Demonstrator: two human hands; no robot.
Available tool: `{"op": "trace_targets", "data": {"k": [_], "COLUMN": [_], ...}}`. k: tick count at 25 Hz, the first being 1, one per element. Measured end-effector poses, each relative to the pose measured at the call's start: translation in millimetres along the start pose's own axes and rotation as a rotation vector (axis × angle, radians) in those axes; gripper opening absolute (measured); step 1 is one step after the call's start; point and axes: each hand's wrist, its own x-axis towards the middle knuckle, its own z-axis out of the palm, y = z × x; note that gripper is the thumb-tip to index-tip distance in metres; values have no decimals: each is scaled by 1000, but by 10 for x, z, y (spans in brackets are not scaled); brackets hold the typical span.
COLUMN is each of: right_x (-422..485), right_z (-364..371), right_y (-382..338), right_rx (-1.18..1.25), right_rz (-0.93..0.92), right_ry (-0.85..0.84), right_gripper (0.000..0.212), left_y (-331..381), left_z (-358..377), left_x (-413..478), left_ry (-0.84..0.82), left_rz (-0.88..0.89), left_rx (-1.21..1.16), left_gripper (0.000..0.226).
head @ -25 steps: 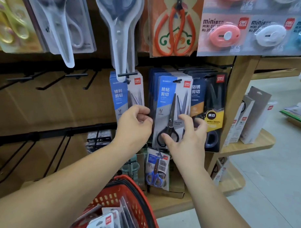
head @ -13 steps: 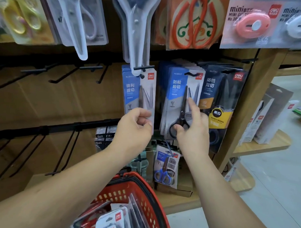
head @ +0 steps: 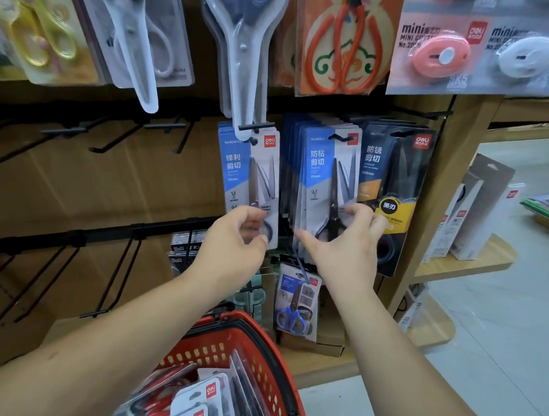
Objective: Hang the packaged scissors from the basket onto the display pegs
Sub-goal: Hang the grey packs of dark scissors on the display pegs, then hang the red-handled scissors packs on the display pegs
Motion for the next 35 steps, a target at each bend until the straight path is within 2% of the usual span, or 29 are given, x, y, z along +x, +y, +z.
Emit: {"op": "trace_targets", "data": {"k": [4,9,13,18,21,24,27,32,35], "right_x": [13,70,139,214,191,148,123,-25,-346], "right_z": [-98,-155,-170,-171,-161,-213,-265,-373,-295], "right_y": [143,211,239,307,289,249,214,115,-33], "right_rx": [202,239,257,239,231,175,55,-78,-145], "right_rz": [112,37,19,-5,1,-12,-31,-86,-159], "right_ry": [-21,45,-78,-73,-78,-70,-31,-14,-89], "right_gripper": [72,47,59,63,66,71,67,50,35], "left_y": [-33,-24,-109,-120,-70,10,91,94,2], "left_z": [20,551,923,950,869,807,748,524,155], "left_x": [53,164,231,226,201,199,175,-92,-447], "left_ry": [-75,-140,-62,-39,27,44,8,-61,-67], "left_rz": [-15,-28,-15,27,30,49,35,11,26], "left_rx": [85,-1,-66,-136,-87,0,34,12,2], "left_gripper": [43,64,64,66,59,49,52,50,47]}}
